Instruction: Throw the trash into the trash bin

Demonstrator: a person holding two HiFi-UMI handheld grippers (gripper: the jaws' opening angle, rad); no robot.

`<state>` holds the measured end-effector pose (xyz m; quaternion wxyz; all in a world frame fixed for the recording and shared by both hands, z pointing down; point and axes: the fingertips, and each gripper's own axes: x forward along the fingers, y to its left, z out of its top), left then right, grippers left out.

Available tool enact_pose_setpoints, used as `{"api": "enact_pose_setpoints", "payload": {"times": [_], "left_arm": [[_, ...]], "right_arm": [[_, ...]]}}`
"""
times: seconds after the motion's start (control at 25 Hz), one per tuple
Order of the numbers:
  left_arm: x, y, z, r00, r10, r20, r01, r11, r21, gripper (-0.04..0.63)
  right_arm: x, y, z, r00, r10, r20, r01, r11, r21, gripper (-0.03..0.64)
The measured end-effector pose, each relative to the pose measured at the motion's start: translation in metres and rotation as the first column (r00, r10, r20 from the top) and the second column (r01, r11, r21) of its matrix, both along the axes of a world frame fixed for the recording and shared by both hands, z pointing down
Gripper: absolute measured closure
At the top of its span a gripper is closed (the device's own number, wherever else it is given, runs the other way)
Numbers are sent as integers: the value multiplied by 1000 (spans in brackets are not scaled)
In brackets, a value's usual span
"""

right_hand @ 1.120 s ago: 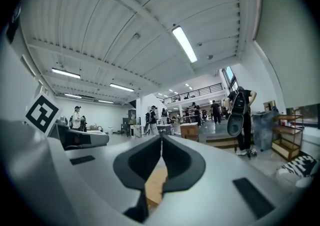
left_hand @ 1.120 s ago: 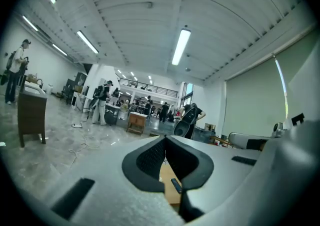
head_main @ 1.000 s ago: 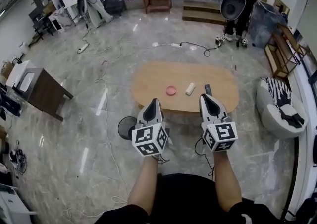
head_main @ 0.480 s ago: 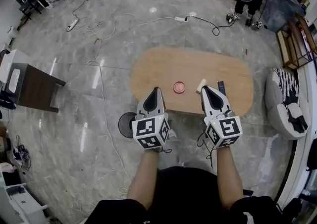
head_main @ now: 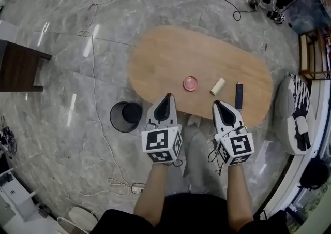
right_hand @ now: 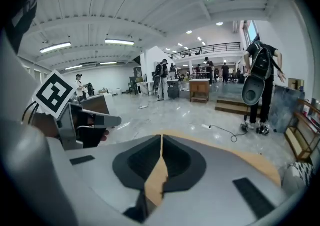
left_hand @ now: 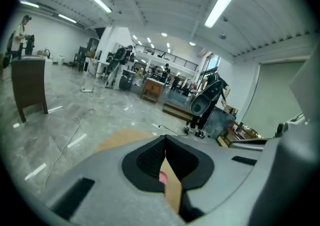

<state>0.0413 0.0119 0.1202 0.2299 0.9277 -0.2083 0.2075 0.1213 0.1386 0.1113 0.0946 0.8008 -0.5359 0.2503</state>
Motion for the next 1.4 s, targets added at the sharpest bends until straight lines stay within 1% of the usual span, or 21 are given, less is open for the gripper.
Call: {"api": "enact_pose_setpoints", "payload": {"times": [0.24,0.36,0.52,0.6,0.72,0.92,1.28,1.4], "left_arm": [[2,4,93,997,-26,78,32,997,-69,589],[1,10,136,993,-46,108,58,993,-103,589],[-5,20,187,985,-76,156,99,985,-143,589],[-9,27,207,980,-95,176,125,978,-167,589],[-10,31,229,975,-113,191,148,972,-181,589],[-15,30,252,965,-154,214,198,959,-201,589],[-29,26,285,945,-198,259,257,941,-219,589],[-34,25,290,940,-206,272,270,936,-224,589]], "right_arm": [[0,-18,106,994,-85,63,91,989,-115,603],[3,-21,152,989,-136,63,145,973,-181,603],[3,-25,203,974,-211,83,225,945,-238,603],[2,-25,225,962,-257,92,272,925,-264,601],[1,-32,255,942,-321,94,334,896,-294,601],[-5,-48,293,902,-422,91,427,837,-343,601],[-4,-65,348,841,-537,66,504,732,-458,601],[-1,-71,358,818,-572,62,521,690,-503,601]]}}
